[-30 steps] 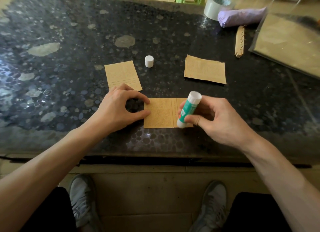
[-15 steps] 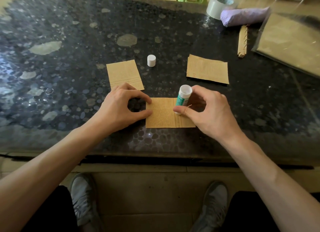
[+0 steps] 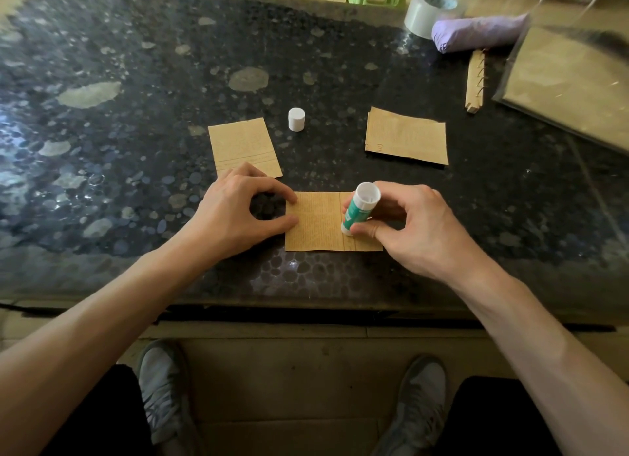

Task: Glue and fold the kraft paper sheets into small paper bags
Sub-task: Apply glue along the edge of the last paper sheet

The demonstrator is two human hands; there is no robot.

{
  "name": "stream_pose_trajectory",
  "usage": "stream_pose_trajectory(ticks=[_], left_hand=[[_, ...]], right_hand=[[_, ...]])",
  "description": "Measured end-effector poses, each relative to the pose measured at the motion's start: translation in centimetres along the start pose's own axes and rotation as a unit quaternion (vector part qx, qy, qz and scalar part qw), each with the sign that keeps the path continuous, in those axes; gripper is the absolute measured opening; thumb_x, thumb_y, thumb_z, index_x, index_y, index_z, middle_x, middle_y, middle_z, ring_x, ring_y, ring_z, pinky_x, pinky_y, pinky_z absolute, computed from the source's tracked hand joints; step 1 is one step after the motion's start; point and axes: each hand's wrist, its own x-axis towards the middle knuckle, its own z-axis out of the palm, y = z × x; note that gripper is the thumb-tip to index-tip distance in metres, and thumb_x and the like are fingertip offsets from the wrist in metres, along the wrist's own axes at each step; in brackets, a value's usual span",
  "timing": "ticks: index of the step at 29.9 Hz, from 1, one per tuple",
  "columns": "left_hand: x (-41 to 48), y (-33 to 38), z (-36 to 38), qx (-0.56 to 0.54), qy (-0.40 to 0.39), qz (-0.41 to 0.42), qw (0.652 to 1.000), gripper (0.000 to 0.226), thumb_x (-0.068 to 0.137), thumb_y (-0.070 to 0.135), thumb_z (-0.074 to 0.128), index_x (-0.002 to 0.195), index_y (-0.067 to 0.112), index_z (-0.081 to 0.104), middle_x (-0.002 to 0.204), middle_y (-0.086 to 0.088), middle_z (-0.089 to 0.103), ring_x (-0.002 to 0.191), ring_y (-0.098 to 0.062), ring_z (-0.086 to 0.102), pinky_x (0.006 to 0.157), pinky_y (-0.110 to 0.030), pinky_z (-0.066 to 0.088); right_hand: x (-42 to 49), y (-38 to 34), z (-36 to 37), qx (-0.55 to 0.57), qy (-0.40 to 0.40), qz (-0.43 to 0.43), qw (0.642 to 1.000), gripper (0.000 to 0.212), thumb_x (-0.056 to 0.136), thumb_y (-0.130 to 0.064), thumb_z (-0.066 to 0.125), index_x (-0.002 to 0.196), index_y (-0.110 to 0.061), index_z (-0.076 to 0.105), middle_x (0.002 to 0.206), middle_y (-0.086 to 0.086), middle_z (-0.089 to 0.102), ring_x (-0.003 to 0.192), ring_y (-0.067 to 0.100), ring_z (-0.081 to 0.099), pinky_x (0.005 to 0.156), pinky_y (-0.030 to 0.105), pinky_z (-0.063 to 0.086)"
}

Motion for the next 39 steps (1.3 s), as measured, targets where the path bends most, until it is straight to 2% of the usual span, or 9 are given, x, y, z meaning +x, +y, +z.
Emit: stream_pose_trajectory(ticks=[3, 8, 13, 17, 20, 24, 29, 33, 39], left_hand=[[0.0, 0.0, 0.0, 0.0, 0.001, 0.003, 1.0, 0.037, 0.075, 0.059, 0.072, 0.108, 0.042, 0.073, 0.112, 0.008, 0.053, 0.113, -0.013, 0.048, 0.102, -0.047, 0.046], [0.0, -0.1, 0.0, 0.0, -0.002, 0.005, 1.0, 0.035, 0.076, 0.058, 0.074, 0.108, 0.044, 0.073, 0.113, 0.008, 0.053, 0.114, -0.015, 0.048, 0.102, -0.048, 0.045], [0.0, 0.0, 0.0, -0.002, -0.005, 0.002, 1.0, 0.039, 0.073, 0.06, 0.07, 0.108, 0.043, 0.073, 0.113, 0.007, 0.053, 0.113, -0.015, 0.048, 0.103, -0.047, 0.045], [0.1, -0.1, 0.0, -0.004, -0.004, 0.003, 1.0, 0.037, 0.074, 0.059, 0.072, 0.107, 0.043, 0.073, 0.112, 0.007, 0.054, 0.113, -0.016, 0.049, 0.103, -0.048, 0.045], [0.1, -0.1, 0.0, -0.003, -0.004, 0.004, 1.0, 0.036, 0.075, 0.058, 0.073, 0.107, 0.044, 0.073, 0.113, 0.007, 0.054, 0.113, -0.015, 0.048, 0.103, -0.048, 0.045], [0.1, 0.0, -0.1, -0.002, -0.005, 0.001, 1.0, 0.039, 0.073, 0.06, 0.07, 0.108, 0.044, 0.073, 0.112, 0.008, 0.053, 0.113, -0.014, 0.048, 0.103, -0.046, 0.044], [0.0, 0.1, -0.1, -0.001, -0.008, 0.0, 1.0, 0.04, 0.073, 0.061, 0.069, 0.108, 0.043, 0.073, 0.113, 0.008, 0.053, 0.114, -0.015, 0.047, 0.103, -0.047, 0.045], [0.0, 0.0, 0.0, 0.0, -0.004, 0.002, 1.0, 0.037, 0.075, 0.058, 0.072, 0.109, 0.043, 0.073, 0.114, 0.008, 0.053, 0.114, -0.014, 0.047, 0.103, -0.046, 0.044], [0.0, 0.1, 0.0, -0.001, -0.002, 0.002, 1.0, 0.035, 0.076, 0.056, 0.074, 0.108, 0.042, 0.073, 0.113, 0.008, 0.053, 0.114, -0.014, 0.047, 0.103, -0.045, 0.044]], right_hand=[[-0.3, 0.0, -0.2, -0.001, -0.001, 0.0, 1.0, 0.03, 0.085, -0.036, 0.083, 0.113, -0.03, 0.074, 0.109, -0.021, 0.073, 0.108, -0.006, 0.066, 0.095, 0.013, 0.051], [-0.4, 0.0, -0.5, 0.002, -0.026, -0.002, 1.0, 0.029, 0.086, -0.035, 0.082, 0.113, -0.031, 0.073, 0.111, -0.02, 0.073, 0.11, -0.003, 0.065, 0.099, 0.021, 0.052], [-0.5, 0.1, -1.0, 0.015, -0.068, -0.008, 0.998, 0.03, 0.087, -0.027, 0.082, 0.115, -0.033, 0.074, 0.114, -0.022, 0.072, 0.113, -0.006, 0.064, 0.098, 0.016, 0.051], [-0.6, -0.1, -1.3, 0.036, -0.093, -0.005, 0.995, 0.031, 0.087, -0.021, 0.083, 0.114, -0.034, 0.075, 0.114, -0.022, 0.074, 0.114, -0.005, 0.065, 0.103, 0.026, 0.053], [-0.7, -0.3, -1.6, 0.043, -0.109, 0.001, 0.993, 0.029, 0.087, -0.02, 0.083, 0.111, -0.033, 0.076, 0.111, -0.021, 0.074, 0.112, -0.005, 0.066, 0.104, 0.026, 0.052], [-0.8, 0.1, -1.5, 0.094, -0.034, 0.034, 0.994, 0.027, 0.088, -0.023, 0.081, 0.115, -0.026, 0.075, 0.11, -0.016, 0.076, 0.108, -0.004, 0.068, 0.099, 0.02, 0.054], [-0.1, 0.8, -0.8, 0.039, 0.106, 0.055, 0.992, 0.031, 0.085, -0.039, 0.082, 0.11, -0.026, 0.072, 0.104, -0.02, 0.072, 0.101, -0.005, 0.068, 0.084, 0.012, 0.054], [0.1, 0.7, -0.1, -0.009, 0.121, 0.038, 0.992, 0.034, 0.084, -0.046, 0.082, 0.107, -0.025, 0.069, 0.102, -0.02, 0.071, 0.098, -0.005, 0.067, 0.085, 0.018, 0.055], [0.2, 0.7, -0.3, -0.036, 0.092, 0.027, 0.995, 0.029, 0.085, -0.044, 0.081, 0.107, -0.028, 0.069, 0.097, -0.028, 0.066, 0.098, -0.01, 0.064, 0.081, 0.005, 0.046]])
